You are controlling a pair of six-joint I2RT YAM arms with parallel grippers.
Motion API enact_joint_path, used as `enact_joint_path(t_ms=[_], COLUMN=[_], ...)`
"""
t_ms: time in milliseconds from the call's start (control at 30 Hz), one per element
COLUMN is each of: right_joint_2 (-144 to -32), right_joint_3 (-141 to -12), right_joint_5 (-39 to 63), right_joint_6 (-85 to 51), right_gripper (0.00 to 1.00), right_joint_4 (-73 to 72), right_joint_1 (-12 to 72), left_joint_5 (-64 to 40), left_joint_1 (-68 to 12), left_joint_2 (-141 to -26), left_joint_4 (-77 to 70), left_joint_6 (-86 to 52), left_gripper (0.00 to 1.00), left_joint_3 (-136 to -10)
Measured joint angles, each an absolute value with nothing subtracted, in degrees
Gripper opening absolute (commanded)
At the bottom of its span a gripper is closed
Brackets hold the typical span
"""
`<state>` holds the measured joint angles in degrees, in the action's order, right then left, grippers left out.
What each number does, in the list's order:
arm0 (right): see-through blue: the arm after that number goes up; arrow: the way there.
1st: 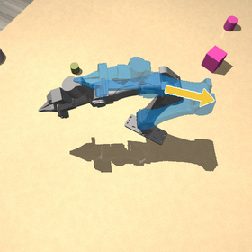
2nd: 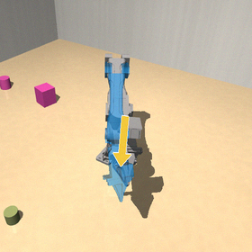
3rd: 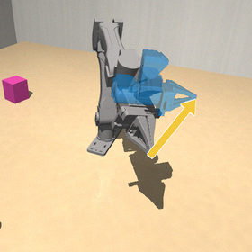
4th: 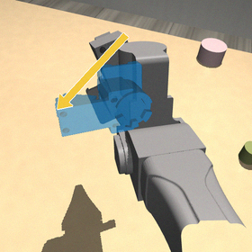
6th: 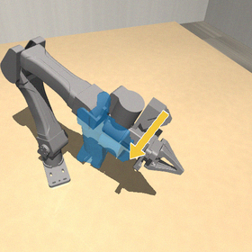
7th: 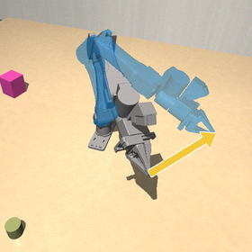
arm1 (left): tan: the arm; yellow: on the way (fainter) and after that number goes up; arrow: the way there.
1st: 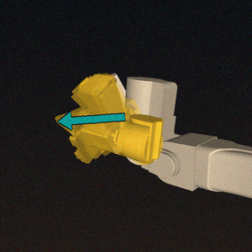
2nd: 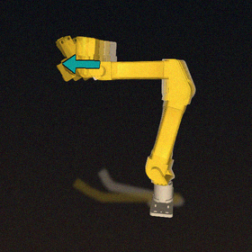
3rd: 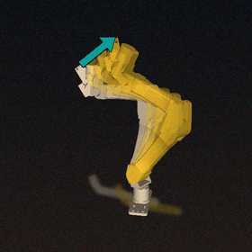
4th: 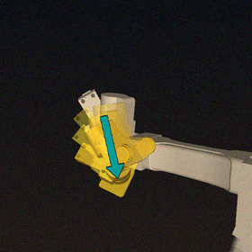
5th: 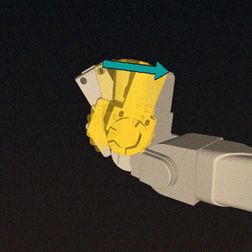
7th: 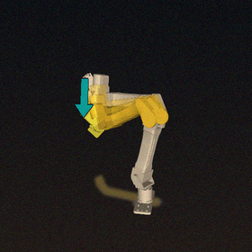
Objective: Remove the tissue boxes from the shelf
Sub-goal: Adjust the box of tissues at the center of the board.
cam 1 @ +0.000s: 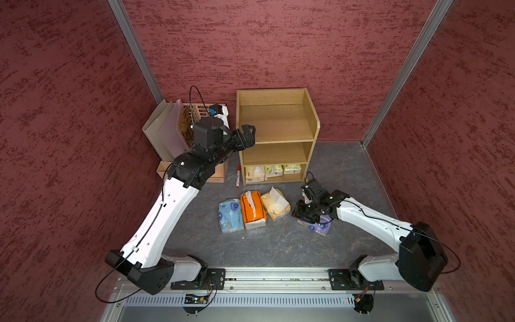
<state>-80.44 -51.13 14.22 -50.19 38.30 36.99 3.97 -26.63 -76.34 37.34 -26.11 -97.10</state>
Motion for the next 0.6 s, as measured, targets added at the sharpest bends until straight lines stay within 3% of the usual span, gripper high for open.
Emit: enact_joint_path(t_ms=[233, 600], right_joint_2=[-88.4, -93.2], right_joint_3=[-51.5, -57.8], right_joint_5=[14.2, 12.4], right_joint_6=[-50.0, -44.7], right_gripper=[0.42, 0.44], right_joint_4=[37.5, 38.3], right_joint_1=[35.5, 24.3], left_joint_5=[4.2, 4.4], left_joint_1=[-26.7, -26.7], left_joint_2=[-76.1, -76.1], left_joint_4=[37.7, 38.7], left_joint_6=[-26.5, -26.5], left_gripper=[1.00, 1.00], left_joint_3=[-96.7, -96.8])
